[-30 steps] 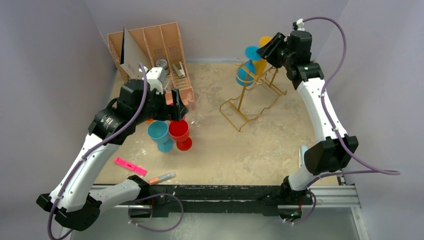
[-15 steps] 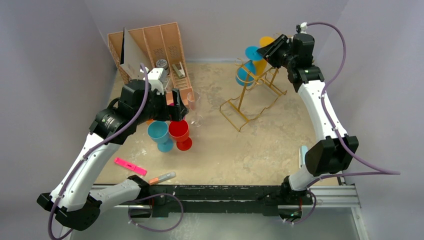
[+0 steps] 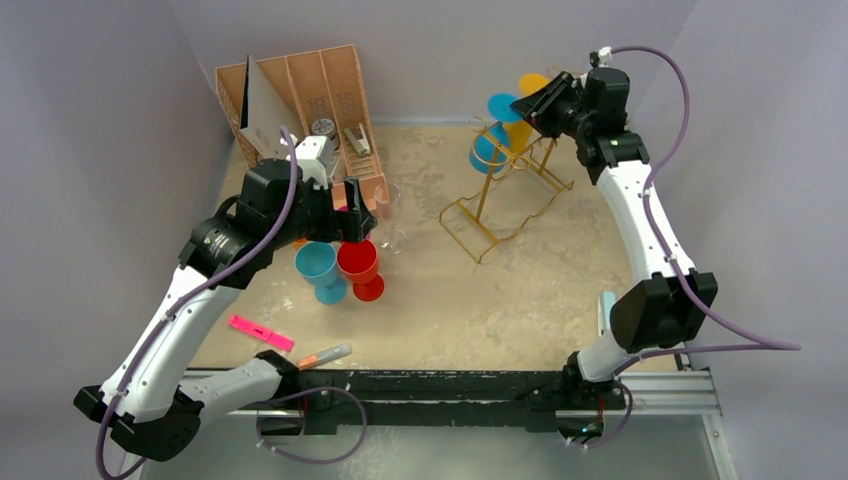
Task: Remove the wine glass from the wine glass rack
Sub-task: Pick up the wine glass from the wine rack.
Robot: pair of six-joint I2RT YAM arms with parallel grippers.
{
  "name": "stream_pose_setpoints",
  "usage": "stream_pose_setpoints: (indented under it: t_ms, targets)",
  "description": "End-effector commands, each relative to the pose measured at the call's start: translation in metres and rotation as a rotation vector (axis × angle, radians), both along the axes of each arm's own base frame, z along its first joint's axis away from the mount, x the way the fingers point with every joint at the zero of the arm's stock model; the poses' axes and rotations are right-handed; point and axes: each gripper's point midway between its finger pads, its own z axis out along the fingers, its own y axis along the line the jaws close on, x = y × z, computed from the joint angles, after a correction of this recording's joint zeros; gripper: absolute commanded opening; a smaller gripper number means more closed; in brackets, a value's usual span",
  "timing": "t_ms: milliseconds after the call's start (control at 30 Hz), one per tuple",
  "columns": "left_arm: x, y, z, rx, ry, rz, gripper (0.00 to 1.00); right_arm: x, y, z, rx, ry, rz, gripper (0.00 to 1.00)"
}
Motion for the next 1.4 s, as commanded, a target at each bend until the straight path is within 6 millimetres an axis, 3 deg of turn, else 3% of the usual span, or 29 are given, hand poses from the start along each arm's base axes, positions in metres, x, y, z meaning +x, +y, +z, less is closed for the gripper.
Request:
stream_pose_setpoints:
  t_ms: [0,167,567,1067,1367]
  targets:
    - [0.004,-0.001,0.014,-0.035,-0.04,0.01,0.99,-0.017,-0.002,0.014,0.006,-0.015,0.01,0.3]
    - [0.005,-0.002,0.014,-0.036,-0.04,0.008,0.99,-0.02,-0.002,0.019,0.006,-0.022,0.016,0.17]
    - [0.006,-0.008,0.019,-0.056,-0.04,-0.013,0.99,-0.017,0.006,0.027,0.097,-0.029,0.02,0.0]
    - [0.003,-0.006,0.018,-0.065,-0.036,-0.002,0.98,0.001,-0.001,0.04,0.377,-0.079,-0.108,0.0]
    - [0.003,-0.008,0.016,-0.07,-0.029,-0.007,0.99,0.006,-0.01,0.047,0.454,-0.106,-0.177,0.0]
